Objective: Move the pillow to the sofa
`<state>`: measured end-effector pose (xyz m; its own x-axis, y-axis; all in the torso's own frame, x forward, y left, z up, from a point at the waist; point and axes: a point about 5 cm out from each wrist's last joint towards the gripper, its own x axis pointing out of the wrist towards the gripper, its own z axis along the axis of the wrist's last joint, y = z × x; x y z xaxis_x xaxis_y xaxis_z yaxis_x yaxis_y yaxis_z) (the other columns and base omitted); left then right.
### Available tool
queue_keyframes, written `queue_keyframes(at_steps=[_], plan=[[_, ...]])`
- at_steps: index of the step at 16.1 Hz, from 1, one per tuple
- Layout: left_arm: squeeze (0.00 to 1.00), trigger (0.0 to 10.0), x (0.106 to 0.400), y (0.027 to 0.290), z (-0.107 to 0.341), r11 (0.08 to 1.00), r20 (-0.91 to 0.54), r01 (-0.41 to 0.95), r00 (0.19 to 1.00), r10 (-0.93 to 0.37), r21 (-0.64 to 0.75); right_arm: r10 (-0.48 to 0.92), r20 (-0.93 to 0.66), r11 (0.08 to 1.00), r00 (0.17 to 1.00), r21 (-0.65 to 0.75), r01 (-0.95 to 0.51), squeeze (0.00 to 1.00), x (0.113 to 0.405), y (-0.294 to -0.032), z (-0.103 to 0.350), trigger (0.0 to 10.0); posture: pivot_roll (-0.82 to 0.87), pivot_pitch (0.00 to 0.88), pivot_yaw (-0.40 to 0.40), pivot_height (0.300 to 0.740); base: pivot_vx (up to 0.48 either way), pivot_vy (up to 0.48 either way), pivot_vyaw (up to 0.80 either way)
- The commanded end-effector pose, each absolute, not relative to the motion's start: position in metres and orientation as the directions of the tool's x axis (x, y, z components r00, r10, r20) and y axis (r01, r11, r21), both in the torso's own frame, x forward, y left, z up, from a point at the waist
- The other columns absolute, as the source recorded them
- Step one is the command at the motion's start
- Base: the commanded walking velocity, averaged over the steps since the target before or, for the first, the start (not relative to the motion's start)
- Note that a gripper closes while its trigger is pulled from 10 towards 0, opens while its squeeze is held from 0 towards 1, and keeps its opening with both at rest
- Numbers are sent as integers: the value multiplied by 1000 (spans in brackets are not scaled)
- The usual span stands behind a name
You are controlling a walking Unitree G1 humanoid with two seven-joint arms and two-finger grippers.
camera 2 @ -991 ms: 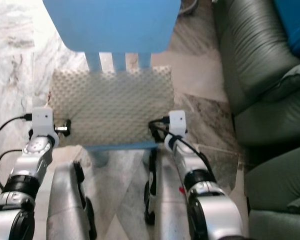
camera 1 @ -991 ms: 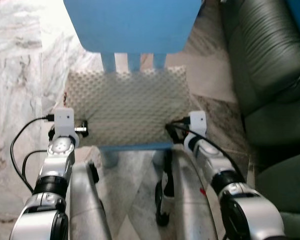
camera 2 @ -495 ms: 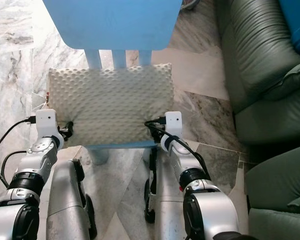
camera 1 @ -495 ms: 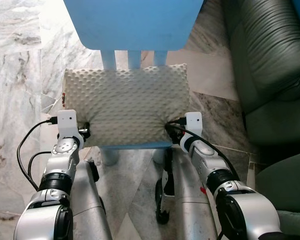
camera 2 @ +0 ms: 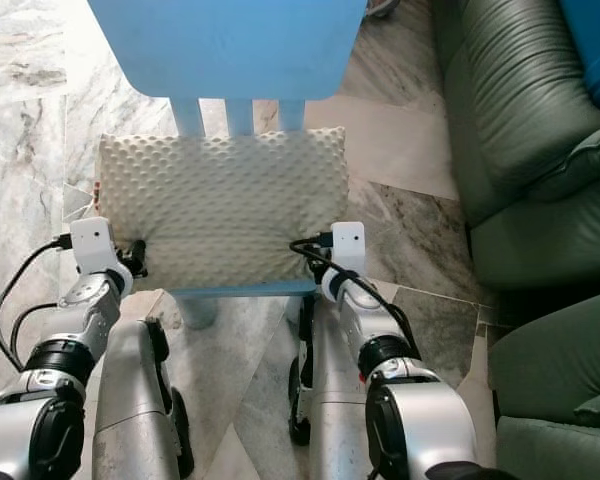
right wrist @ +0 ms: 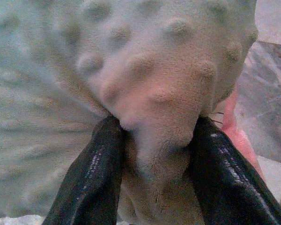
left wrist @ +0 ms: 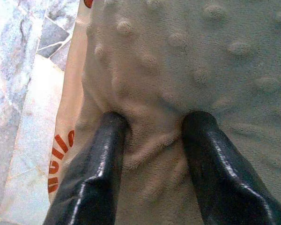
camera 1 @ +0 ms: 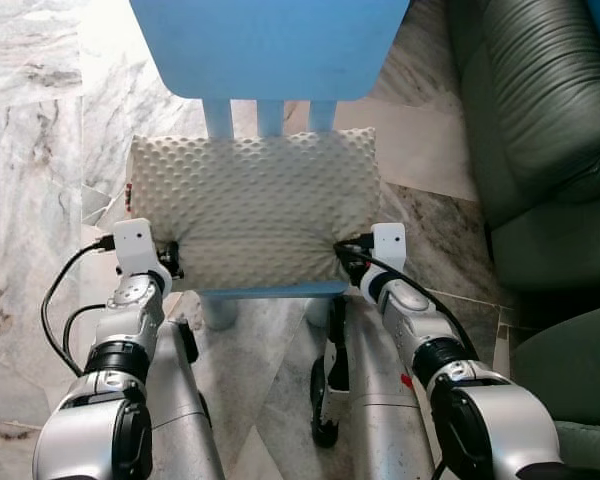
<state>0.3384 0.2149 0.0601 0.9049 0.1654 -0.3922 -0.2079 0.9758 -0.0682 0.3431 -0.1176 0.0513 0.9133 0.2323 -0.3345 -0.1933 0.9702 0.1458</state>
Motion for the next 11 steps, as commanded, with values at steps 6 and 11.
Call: queue_keyframes(at_steps=[6,11], plan=[[0,0,329,211,42,967,-460,-229,875,153,-113,222,-384,973,896,151,-176,0,338,-119,42,0,57,326,-94,520,0,0,0],[0,0,335,210,48,971,-427,-218,891,157,-96,218,-381,973,898,160,-169,0,341,-117,45,0,57,297,-96,520,0,0,0]])
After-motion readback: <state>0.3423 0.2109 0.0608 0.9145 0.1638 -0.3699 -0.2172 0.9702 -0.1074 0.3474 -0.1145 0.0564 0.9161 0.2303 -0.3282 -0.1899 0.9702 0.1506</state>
